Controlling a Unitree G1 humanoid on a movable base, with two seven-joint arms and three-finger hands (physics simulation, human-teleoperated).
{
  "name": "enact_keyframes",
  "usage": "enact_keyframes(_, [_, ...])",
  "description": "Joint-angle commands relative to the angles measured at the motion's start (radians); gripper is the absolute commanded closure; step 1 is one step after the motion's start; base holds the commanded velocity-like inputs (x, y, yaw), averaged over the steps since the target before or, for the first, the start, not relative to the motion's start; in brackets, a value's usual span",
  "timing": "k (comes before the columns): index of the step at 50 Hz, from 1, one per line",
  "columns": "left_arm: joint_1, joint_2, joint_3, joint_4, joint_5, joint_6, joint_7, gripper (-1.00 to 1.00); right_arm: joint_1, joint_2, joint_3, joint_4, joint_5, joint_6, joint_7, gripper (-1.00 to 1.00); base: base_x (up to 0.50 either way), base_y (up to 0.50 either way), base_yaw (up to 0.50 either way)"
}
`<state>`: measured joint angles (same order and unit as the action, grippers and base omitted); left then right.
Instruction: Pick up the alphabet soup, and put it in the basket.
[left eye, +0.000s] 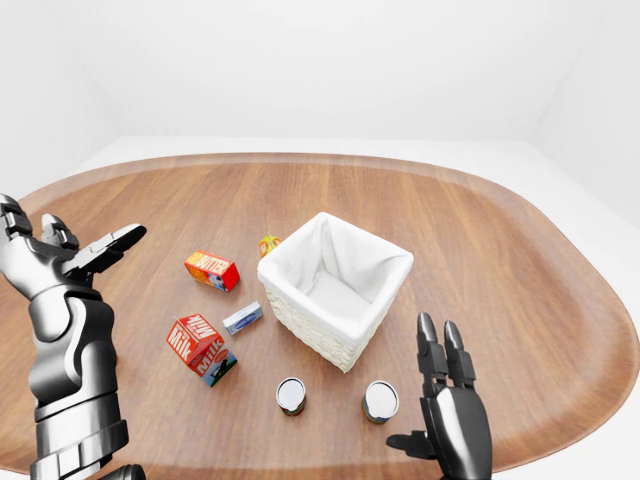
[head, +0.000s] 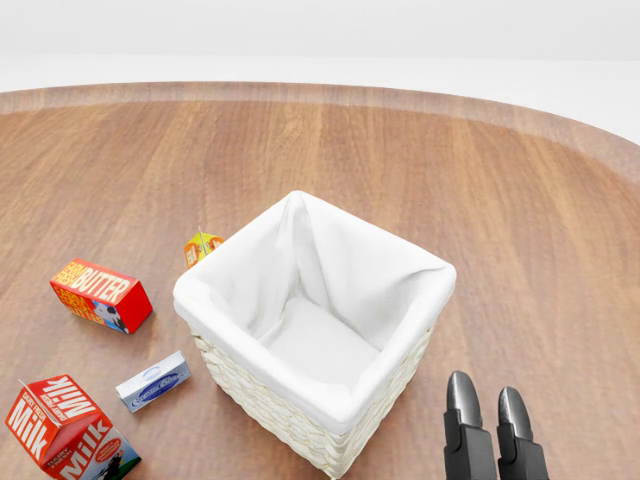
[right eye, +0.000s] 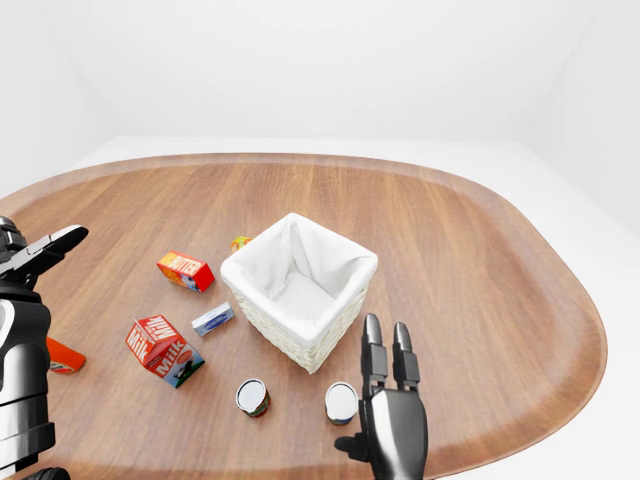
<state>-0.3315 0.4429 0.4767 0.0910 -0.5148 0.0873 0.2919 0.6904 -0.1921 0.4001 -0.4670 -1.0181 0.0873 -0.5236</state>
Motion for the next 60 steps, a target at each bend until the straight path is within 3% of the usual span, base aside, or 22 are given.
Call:
enact_keyframes(1, [0.000,0.000,0.000,0.001,0.000,0.000,0.000,-1.00,-0.005,-0.006,0.002,0.014,0.040,0.000,0.000,-1.00,0.00,0.00,0.00])
enact_keyframes(21, [-0.004,0.000,-0.005,0.015,0.001,0.000,-0.002,-1.00,-0.060,-0.014,-0.004,0.105,0.082,0.000,0.000,-1.00,0.00,0.00,0.00])
enact_keyframes(39, [-0.010,-0.003,-0.011,0.042,0.006,0.000,-0.012,-1.00,-0.128,0.034,-0.055,0.261,0.089,0.000,0.000,-1.00,0.00,0.00,0.00])
enact_keyframes(60, [0.001,-0.003,-0.002,0.004,0.003,0.000,-0.004,-1.00,-0.199,0.068,-0.047,0.368,0.029,0.000,0.000,-1.00,0.00,0.00,0.00])
